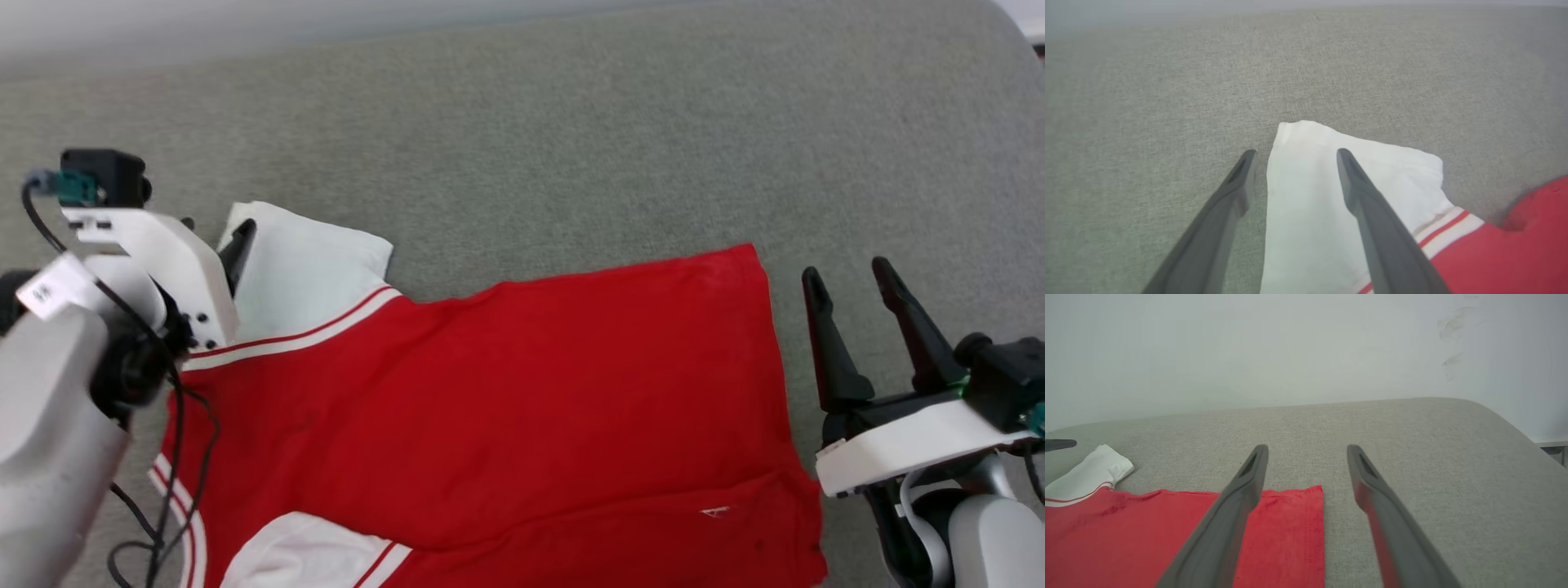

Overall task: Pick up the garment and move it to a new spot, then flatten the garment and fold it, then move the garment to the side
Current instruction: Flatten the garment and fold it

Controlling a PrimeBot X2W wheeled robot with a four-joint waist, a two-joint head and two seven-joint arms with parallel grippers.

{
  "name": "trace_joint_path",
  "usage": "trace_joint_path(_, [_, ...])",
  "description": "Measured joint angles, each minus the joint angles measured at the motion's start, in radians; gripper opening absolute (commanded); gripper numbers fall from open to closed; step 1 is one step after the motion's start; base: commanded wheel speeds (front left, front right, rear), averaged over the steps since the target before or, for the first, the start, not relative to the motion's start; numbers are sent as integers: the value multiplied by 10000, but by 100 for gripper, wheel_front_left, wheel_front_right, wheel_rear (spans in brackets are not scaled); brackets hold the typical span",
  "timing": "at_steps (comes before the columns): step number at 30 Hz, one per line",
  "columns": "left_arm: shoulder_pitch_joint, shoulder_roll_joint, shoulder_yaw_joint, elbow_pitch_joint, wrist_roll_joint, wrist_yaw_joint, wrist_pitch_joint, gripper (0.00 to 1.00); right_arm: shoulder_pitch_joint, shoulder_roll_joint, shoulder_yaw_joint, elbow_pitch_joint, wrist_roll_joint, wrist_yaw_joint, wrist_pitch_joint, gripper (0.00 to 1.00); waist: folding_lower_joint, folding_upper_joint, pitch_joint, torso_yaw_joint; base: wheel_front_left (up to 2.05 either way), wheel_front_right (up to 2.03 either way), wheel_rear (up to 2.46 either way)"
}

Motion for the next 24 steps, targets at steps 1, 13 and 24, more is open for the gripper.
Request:
trace_joint_path(1, [-206, 73, -35, 176, -35, -84, 255, 100, -56, 21, 67, 73, 6, 0, -25, 100, 0, 0, 124, -99, 0, 0, 0])
trace_joint_path(13, [-1606, 709, -493, 1267, -924, -667, 4163, 100, -363, 115, 284, 853, 382, 0, -437, 100, -4, 0, 1091, -907, 0, 0, 0])
trace_joint_path(24, [-1686, 485, -422, 1287, -1080, -614, 3944, 0, -1305, -520, 161, 2184, 1639, 0, 533, 100, -5, 1, 1136, -788, 0, 0, 0])
